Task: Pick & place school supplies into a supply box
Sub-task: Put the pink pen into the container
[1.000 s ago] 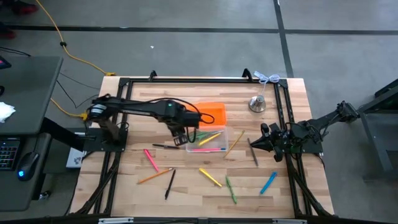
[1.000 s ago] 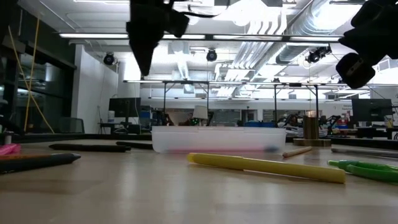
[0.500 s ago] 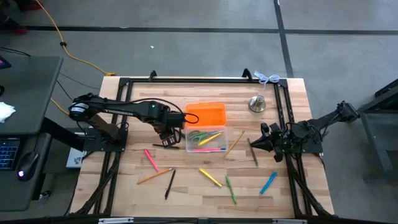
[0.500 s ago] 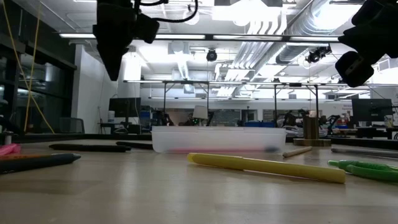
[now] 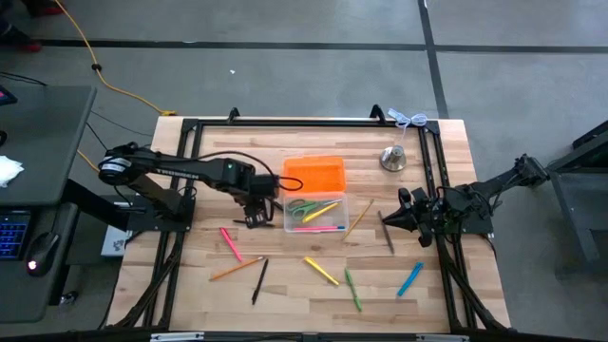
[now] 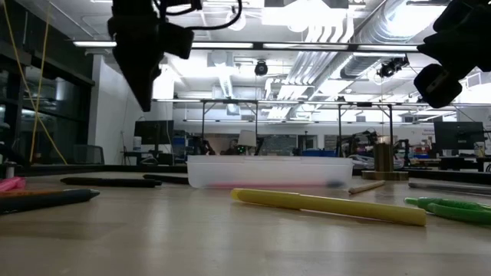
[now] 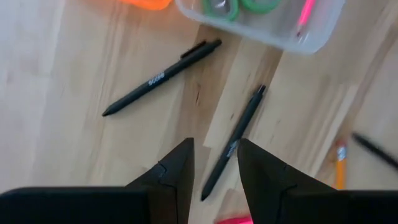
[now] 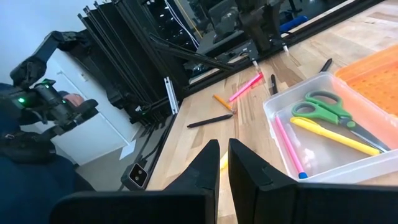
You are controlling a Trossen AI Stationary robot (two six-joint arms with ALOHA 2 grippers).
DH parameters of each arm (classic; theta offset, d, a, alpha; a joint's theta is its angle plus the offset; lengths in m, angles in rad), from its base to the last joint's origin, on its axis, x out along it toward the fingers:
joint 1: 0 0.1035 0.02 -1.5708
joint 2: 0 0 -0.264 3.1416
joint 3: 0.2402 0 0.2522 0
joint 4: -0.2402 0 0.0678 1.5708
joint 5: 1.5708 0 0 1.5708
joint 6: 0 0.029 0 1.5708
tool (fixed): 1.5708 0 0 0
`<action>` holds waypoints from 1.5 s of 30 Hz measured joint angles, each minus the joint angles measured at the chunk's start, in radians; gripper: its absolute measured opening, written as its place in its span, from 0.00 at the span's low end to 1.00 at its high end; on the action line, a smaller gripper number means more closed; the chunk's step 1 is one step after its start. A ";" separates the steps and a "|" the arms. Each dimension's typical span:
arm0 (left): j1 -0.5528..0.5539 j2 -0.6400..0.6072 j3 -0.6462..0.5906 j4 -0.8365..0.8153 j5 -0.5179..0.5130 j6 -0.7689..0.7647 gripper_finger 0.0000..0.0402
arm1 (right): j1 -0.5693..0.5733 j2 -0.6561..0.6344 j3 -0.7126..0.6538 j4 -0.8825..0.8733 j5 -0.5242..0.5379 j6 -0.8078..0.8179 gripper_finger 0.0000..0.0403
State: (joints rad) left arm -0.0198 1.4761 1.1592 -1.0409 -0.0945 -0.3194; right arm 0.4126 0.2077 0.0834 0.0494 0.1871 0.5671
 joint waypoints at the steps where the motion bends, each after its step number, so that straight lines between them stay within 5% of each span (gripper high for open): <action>1: 0.000 0.000 -0.011 0.000 -0.001 0.011 0.38 | 0.000 0.000 0.000 0.000 0.000 0.000 0.03; 12: -0.001 0.000 -0.077 -0.021 0.109 0.025 0.38 | 0.000 0.000 0.000 0.000 0.000 0.001 0.03; 23: 0.000 0.000 -0.077 -0.157 0.186 -0.415 0.38 | 0.000 0.000 0.000 0.000 0.000 0.001 0.03; 45: -0.202 -0.002 -0.077 -0.154 0.169 -0.914 0.38 | 0.000 0.000 0.000 -0.008 0.000 0.001 0.03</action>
State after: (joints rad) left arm -0.2217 1.4738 1.0824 -1.1954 0.0747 -1.2332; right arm 0.4128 0.2078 0.0834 0.0414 0.1871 0.5682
